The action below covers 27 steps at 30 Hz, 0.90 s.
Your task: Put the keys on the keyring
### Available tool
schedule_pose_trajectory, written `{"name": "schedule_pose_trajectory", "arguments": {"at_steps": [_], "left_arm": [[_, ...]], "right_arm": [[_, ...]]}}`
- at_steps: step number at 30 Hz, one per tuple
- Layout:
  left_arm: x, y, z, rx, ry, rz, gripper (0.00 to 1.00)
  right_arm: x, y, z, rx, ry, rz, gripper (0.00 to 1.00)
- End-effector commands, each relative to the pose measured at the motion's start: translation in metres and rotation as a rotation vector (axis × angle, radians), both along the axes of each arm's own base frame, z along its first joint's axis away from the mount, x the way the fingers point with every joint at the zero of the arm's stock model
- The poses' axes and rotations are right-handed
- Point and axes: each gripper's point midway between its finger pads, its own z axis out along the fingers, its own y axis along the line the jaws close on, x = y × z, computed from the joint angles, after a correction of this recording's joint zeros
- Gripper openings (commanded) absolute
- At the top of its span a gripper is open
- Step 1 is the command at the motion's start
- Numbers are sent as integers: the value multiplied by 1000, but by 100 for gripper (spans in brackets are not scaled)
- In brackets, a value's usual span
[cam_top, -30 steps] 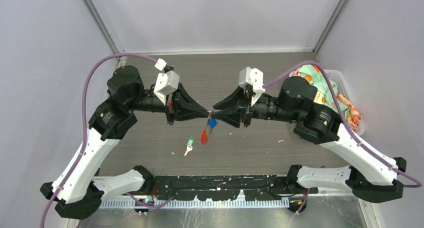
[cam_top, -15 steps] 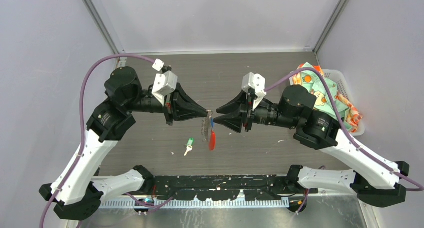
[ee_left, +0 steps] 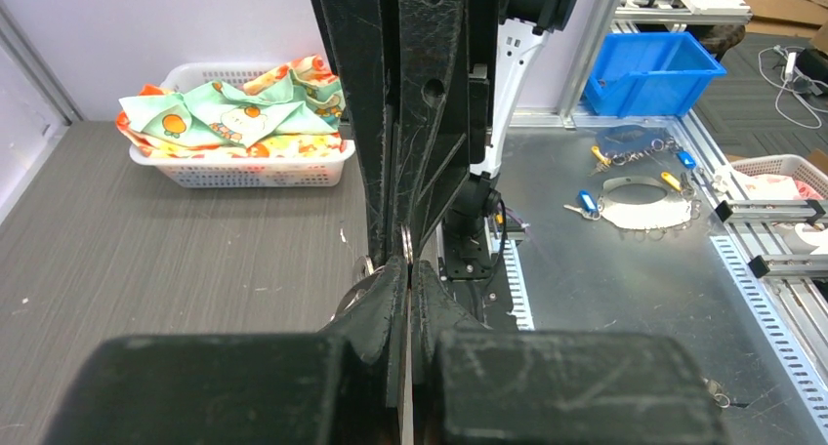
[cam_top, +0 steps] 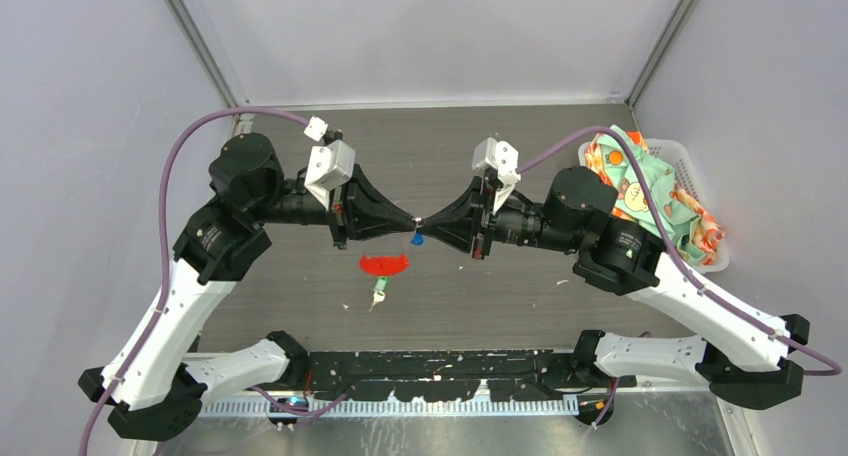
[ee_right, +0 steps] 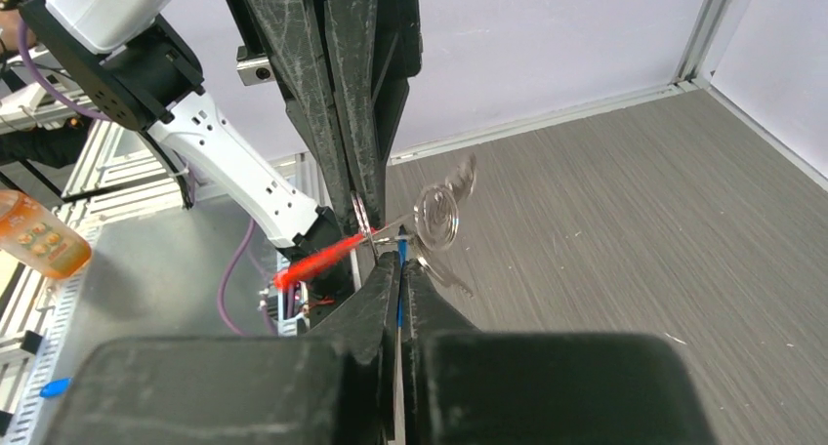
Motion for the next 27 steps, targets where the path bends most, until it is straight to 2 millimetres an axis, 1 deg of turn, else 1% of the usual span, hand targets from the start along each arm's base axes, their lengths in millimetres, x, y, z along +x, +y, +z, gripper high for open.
{"name": "schedule_pose_trajectory", "arguments": {"at_steps": [1,6,10,14,17,20,21,22,24,27], "left_arm": [[-8,5,21,-57,-79,-10,0],[-9,5,21,-57,-81,-12,0],[-10,6,21,-59,-85,-11,0],[-10,6,21,-58,-86,-10,0],[-10,6,19,-57,-86,-11,0],[-10,6,18,-56,-86,-12,0],[-10,6,18,-56,-85,-13,0],[-10,6,18,-56,-87,-10,0],[-7,6,18,-55,-91,2,0],[1,6,17,-48,-108,47,0]], "right_arm": [[7,-5,29,96,-42,-51,1],[5,-10,38,130,-57,-60,1],[3,-14,34,130,-40,-62,3],[2,-21,25,140,-17,-79,2],[0,-24,25,160,-9,-82,1],[-1,-26,30,178,-11,-80,1],[-2,-26,29,174,-6,-79,6],[-1,-27,30,171,-4,-84,19],[3,-33,27,158,8,-125,52],[5,-46,25,167,13,-176,75]]}}
